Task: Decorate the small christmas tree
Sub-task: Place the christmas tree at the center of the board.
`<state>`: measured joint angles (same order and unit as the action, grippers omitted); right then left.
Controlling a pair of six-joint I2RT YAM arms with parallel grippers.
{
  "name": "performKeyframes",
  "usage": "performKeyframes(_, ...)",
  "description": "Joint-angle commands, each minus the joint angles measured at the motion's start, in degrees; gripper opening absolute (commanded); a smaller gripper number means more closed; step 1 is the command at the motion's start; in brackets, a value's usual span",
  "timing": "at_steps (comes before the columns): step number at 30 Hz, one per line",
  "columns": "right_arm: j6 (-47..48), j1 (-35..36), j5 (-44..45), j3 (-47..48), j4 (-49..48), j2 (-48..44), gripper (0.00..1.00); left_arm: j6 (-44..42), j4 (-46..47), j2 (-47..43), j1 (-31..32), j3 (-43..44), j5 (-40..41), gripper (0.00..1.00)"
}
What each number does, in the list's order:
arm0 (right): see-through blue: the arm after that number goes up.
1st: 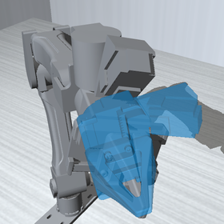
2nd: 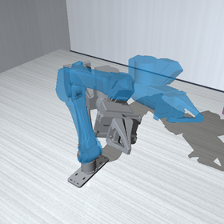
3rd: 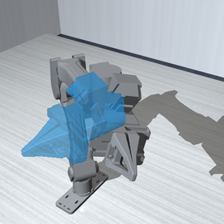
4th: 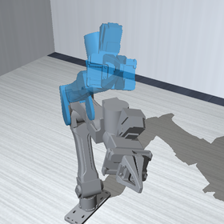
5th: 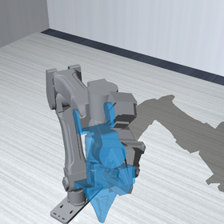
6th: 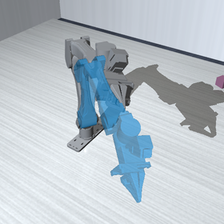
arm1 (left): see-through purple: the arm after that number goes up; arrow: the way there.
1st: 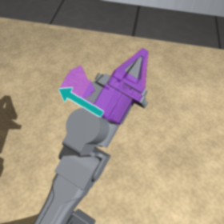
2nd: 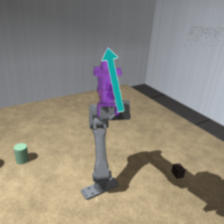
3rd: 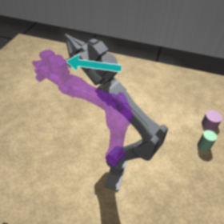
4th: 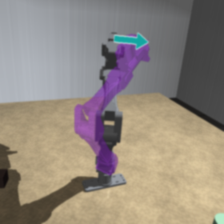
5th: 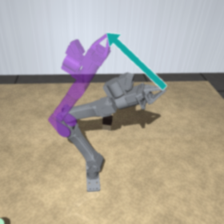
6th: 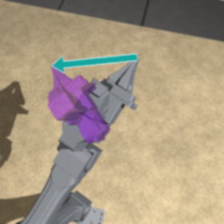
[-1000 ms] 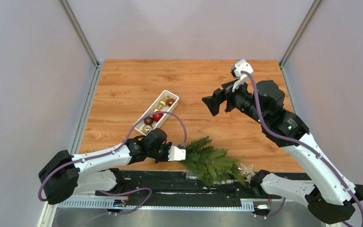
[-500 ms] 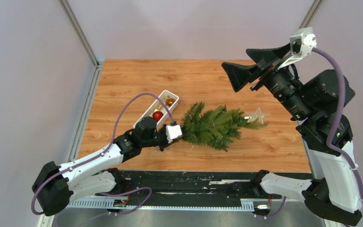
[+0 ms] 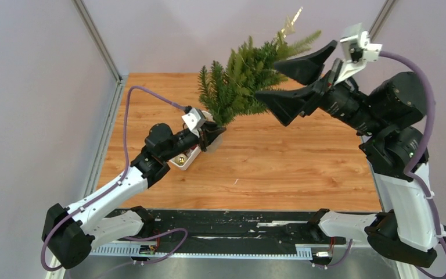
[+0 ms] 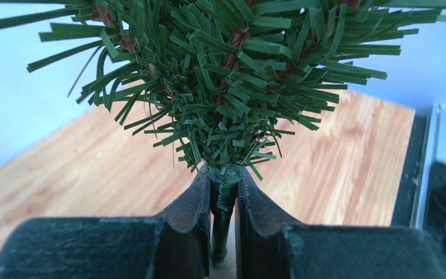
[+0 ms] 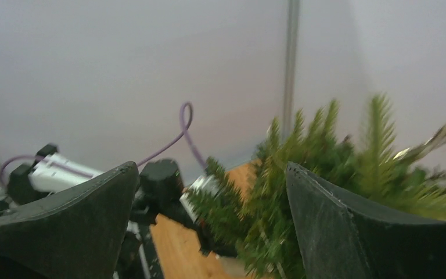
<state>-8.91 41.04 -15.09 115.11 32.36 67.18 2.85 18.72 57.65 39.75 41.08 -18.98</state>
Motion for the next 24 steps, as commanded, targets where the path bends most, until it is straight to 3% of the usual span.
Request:
performKeyframes(1,-3.0,-0.1,-20.4,-4.5,-2.1,1.0,0.96,4.6,16.6,-0.3,-1.8,6.2,1.7,0.00)
performKeyframes(3,-4.1,-0.1,-22.0,-7.8,-3.4,0.1,0.95,5.8,17.6,-0.2,-2.8,7.5,1.3,0.00)
performKeyframes(6,-4.8,-0.1,-16.4,-13.1,-4.9,-1.5,0.90,7.0,18.3,-0.4,-3.6,9.2,0.5,0.00)
performKeyframes(9,-7.7,0.0,-6.1,-18.7,-8.4,-1.8,0.72,7.9,18.4,-0.3,-3.6,9.8,-0.6,0.00)
performKeyframes(11,-9.3,0.9,-2.4,-22.8,-12.5,-1.6,0.67,8.1,18.6,-0.2,-3.6,9.7,-1.8,0.00)
performKeyframes(14,-10.1,4.0,1.8,-25.3,-19.4,-0.5,0.68,8.6,18.7,0.0,-3.6,9.7,-1.7,0.00)
performKeyframes(19,-10.0,6.5,14.0,-28.4,-25.7,0.0,0.80,9.4,19.3,0.2,-3.6,10.0,-3.1,0.00)
performKeyframes(24,-12.4,8.3,22.9,-34.8,-37.4,0.2,0.77,9.9,19.7,0.5,-2.5,9.2,-2.6,0.00)
